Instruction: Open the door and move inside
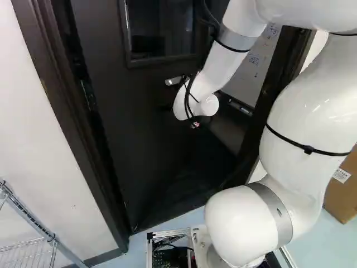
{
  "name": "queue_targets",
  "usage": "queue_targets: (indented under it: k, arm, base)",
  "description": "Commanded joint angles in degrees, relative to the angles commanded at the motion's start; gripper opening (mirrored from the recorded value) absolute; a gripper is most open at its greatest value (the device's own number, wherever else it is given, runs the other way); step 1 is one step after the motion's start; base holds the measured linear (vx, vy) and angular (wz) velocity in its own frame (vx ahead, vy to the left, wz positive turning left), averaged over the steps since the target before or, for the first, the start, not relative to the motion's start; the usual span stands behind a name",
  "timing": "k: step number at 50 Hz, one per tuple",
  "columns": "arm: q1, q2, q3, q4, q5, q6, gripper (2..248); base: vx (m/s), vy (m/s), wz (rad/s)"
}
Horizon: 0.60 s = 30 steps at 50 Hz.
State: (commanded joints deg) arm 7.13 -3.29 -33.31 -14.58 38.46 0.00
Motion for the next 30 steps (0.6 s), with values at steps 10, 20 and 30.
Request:
queue_targets:
  k: [10,20,30]
  arm:
    - [1.21,-1.43,-1.51,0.00,0.00,0.00,247]
    - [2.38,-2.83,-3.01,0.00,0.00,0.00,247]
    - [3.53,-4.15,-4.44,0.00,0.00,0.00,247]
  base:
    - [0.000,0.000,0.000]
    - [0.000,0.000,0.000]
    - [0.000,0.000,0.000]
